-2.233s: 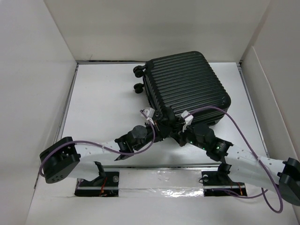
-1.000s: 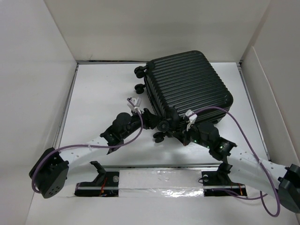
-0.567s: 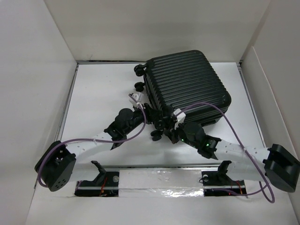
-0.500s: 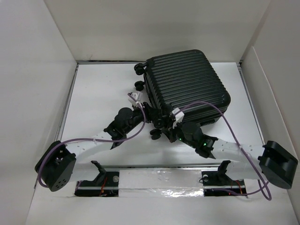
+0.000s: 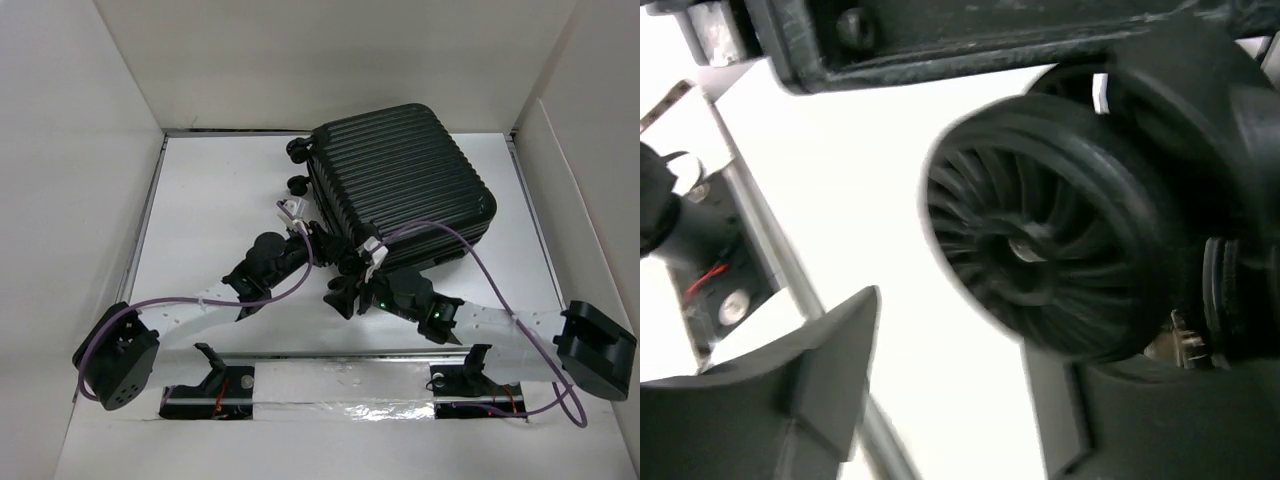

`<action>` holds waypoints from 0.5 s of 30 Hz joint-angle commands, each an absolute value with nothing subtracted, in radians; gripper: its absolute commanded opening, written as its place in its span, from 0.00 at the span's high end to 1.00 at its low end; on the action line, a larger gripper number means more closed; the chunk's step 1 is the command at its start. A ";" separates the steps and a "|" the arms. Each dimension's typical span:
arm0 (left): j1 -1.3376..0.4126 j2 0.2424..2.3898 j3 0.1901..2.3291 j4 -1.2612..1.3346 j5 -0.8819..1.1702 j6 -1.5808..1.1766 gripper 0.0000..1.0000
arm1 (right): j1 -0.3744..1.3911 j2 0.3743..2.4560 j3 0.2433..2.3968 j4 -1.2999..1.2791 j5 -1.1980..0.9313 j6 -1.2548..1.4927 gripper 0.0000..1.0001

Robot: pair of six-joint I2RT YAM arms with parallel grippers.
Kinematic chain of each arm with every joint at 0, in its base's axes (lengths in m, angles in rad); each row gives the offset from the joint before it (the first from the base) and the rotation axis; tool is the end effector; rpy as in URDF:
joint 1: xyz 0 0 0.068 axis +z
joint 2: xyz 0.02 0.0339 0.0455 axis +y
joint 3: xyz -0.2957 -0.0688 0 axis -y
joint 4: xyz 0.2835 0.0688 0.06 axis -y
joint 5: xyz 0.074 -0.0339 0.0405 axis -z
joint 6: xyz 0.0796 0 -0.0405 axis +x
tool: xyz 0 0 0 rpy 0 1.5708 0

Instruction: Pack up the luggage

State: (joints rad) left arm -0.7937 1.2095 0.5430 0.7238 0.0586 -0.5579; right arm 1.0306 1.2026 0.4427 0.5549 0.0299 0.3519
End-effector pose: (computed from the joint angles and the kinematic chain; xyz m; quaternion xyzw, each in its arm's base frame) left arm 0.2271 -0.2376 0.2708 0.1019 0.6790 -0.4703 0.5544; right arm 0.1619 0.2653 0.2063 -0.2493 0.7346 0.3933 0.4935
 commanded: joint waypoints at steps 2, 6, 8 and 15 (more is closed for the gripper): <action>-0.813 1.154 0.529 0.753 0.202 -0.603 0.69 | 1.039 1.039 0.419 0.471 0.038 0.379 0.29; -0.792 1.137 0.499 0.759 0.212 -0.621 0.69 | 1.048 0.898 0.431 0.219 0.087 0.353 0.17; -0.792 1.138 0.494 0.765 0.225 -0.626 0.69 | 1.048 0.862 0.457 0.148 0.115 0.345 0.11; -0.779 1.128 0.468 0.723 0.190 -0.635 0.68 | 1.048 0.835 0.550 0.034 0.186 0.272 0.17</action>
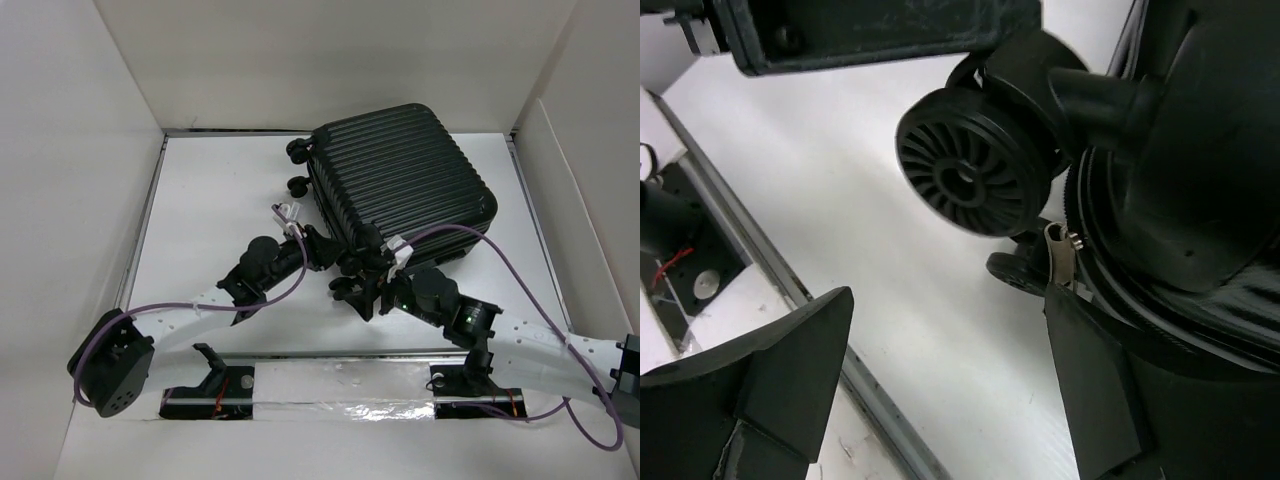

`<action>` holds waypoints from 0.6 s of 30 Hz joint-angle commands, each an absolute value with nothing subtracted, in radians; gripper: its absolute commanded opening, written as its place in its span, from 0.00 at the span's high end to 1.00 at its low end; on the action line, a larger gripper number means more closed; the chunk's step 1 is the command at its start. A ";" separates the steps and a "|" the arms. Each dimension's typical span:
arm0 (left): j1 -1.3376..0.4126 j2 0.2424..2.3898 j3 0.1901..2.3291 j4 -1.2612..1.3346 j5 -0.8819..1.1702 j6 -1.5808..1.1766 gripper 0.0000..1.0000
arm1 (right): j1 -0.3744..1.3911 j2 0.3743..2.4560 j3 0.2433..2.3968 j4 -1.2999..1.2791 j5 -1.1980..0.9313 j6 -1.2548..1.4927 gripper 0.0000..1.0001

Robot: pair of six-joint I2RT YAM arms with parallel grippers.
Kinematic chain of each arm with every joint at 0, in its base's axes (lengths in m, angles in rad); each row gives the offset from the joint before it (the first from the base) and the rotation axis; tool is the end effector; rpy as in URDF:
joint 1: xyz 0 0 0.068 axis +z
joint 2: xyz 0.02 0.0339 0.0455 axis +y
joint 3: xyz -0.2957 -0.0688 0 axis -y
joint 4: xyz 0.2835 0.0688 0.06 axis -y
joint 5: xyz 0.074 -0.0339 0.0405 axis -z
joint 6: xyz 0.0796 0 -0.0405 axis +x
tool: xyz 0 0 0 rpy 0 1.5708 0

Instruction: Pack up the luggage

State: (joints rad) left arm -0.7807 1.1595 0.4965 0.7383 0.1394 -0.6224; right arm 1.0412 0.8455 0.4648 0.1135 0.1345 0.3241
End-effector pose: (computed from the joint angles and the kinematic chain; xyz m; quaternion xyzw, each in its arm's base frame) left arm 0.2157 -0.2292 0.2688 0.1045 0.6722 -0.5082 0.5281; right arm 0.1389 0.2162 0.2448 -0.2402 0.7571 0.3404 0.5033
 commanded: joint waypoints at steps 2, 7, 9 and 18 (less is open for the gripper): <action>-0.765 1.105 0.456 0.690 0.152 -0.638 0.65 | 1.048 0.825 0.574 0.003 0.199 0.270 0.17; -0.697 1.098 0.419 0.709 0.170 -0.650 0.59 | 1.048 0.802 0.600 -0.078 0.230 0.258 0.15; -0.696 1.118 0.419 0.744 0.213 -0.657 0.59 | 1.048 0.796 0.597 -0.071 0.241 0.258 0.14; -0.696 1.212 0.446 0.821 0.296 -0.673 0.59 | 1.048 0.920 0.715 -0.063 0.298 0.192 0.13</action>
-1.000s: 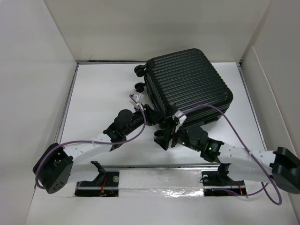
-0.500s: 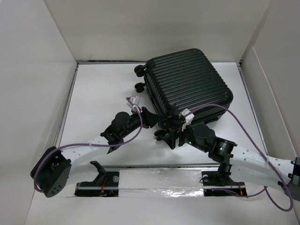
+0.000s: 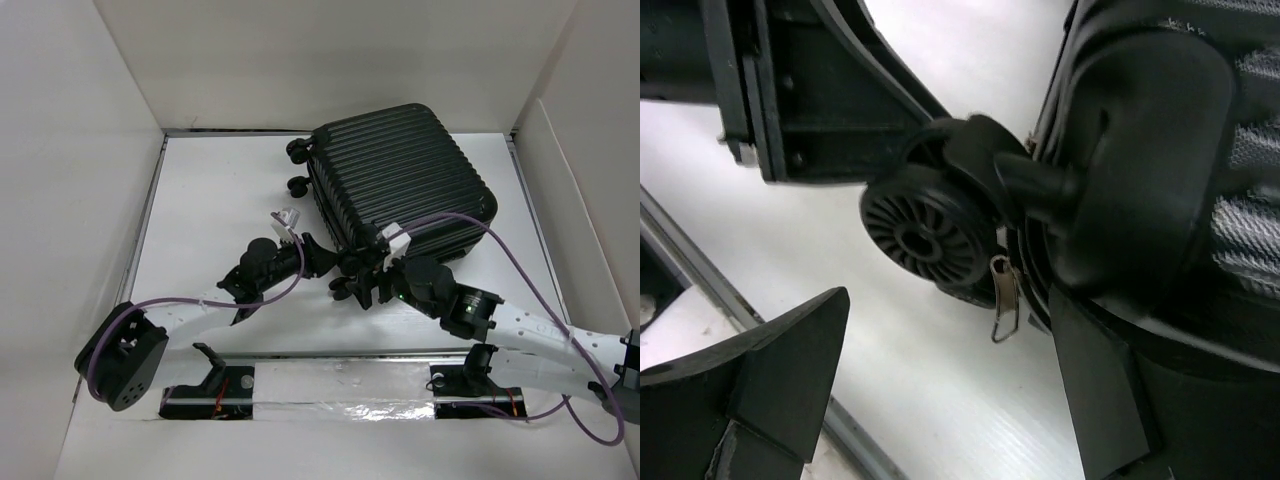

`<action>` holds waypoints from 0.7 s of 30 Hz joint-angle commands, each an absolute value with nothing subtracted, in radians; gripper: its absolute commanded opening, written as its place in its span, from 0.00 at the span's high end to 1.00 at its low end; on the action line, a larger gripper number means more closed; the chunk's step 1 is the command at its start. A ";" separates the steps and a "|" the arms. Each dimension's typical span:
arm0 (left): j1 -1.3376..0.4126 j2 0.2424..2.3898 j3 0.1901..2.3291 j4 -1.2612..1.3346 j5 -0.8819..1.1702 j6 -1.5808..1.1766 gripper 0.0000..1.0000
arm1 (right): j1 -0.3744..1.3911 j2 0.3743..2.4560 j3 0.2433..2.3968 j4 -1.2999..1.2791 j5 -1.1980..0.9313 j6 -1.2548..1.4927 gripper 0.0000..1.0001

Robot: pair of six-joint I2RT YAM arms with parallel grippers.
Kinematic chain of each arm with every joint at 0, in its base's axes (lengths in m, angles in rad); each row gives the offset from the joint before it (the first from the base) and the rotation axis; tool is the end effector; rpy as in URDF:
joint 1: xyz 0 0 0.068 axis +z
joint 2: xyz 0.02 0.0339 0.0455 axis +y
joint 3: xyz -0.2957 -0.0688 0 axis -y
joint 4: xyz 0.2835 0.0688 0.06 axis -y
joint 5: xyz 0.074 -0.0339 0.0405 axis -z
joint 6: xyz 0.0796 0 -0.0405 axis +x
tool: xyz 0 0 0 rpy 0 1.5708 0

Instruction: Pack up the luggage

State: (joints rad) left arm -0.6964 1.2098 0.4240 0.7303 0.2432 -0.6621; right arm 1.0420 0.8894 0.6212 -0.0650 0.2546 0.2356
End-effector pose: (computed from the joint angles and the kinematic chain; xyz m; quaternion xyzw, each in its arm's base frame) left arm 0.2251 -0.2132 0.2236 0.0957 0.7196 -0.4971 0.4754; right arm 0.1514 0.2193 0.2765 -0.2493 0.7721 0.2600 0.5236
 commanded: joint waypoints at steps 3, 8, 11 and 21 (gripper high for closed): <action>-0.696 1.216 0.445 0.834 0.302 -0.678 0.60 | 1.048 0.965 0.742 -0.060 0.290 0.180 0.13; -0.696 1.238 0.440 0.890 0.340 -0.698 0.60 | 1.048 1.002 0.782 -0.043 0.296 0.155 0.13; -0.696 1.247 0.437 0.920 0.366 -0.710 0.60 | 1.048 1.034 0.828 -0.086 0.313 0.146 0.12; -0.730 1.249 0.422 0.917 0.353 -0.699 0.61 | 1.048 1.072 0.868 -0.083 0.383 0.126 0.12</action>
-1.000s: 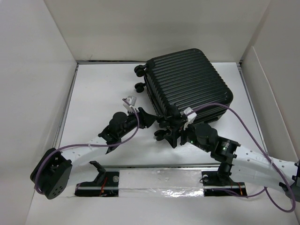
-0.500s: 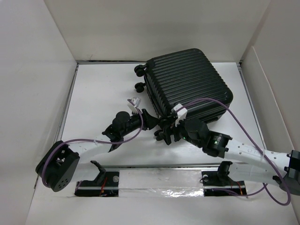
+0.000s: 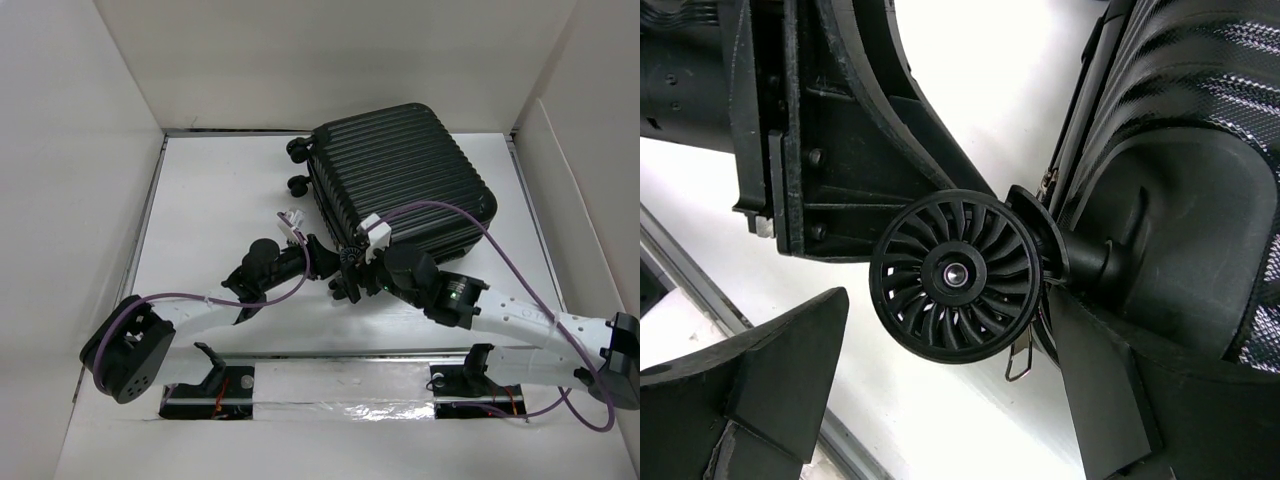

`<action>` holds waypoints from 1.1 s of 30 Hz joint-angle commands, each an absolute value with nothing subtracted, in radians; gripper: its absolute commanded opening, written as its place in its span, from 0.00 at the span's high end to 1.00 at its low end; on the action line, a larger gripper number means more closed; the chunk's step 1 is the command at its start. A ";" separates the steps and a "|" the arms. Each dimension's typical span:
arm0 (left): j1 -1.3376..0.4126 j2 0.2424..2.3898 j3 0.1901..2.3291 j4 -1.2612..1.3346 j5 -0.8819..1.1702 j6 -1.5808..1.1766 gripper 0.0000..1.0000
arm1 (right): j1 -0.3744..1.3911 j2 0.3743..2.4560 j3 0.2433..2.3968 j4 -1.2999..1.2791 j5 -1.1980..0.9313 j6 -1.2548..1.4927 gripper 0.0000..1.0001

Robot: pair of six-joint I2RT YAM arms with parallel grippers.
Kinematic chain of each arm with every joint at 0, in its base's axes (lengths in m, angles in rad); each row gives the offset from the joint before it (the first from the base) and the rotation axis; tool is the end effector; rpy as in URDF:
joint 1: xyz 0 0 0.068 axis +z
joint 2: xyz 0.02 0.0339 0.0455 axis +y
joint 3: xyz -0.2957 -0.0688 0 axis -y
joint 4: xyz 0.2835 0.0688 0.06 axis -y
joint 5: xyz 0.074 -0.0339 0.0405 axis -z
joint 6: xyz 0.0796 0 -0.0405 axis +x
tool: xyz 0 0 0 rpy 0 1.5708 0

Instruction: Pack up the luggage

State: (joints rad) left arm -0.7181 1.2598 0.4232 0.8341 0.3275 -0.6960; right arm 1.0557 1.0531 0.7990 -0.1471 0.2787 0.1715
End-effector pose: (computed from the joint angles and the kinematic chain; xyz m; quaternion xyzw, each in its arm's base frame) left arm 0.2191 -0.2255 0.2244 0.1228 0.6972 -0.5404 0.4548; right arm 0.1677 0.2518 0.2985 -0.2840 0.7792 0.2201 0.5136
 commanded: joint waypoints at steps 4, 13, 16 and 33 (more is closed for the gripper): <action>-0.730 1.246 0.419 0.916 0.344 -0.698 0.61 | 1.048 1.094 0.885 -0.063 0.417 0.129 0.14; -0.730 1.246 0.434 0.894 0.328 -0.681 0.61 | 1.048 1.075 0.905 -0.120 0.454 0.118 0.13; -0.730 1.252 0.440 0.896 0.330 -0.680 0.61 | 1.048 1.085 0.928 -0.149 0.474 0.107 0.13; -0.730 1.278 0.462 0.899 0.327 -0.670 0.62 | 1.048 1.199 0.994 -0.074 0.515 0.086 0.27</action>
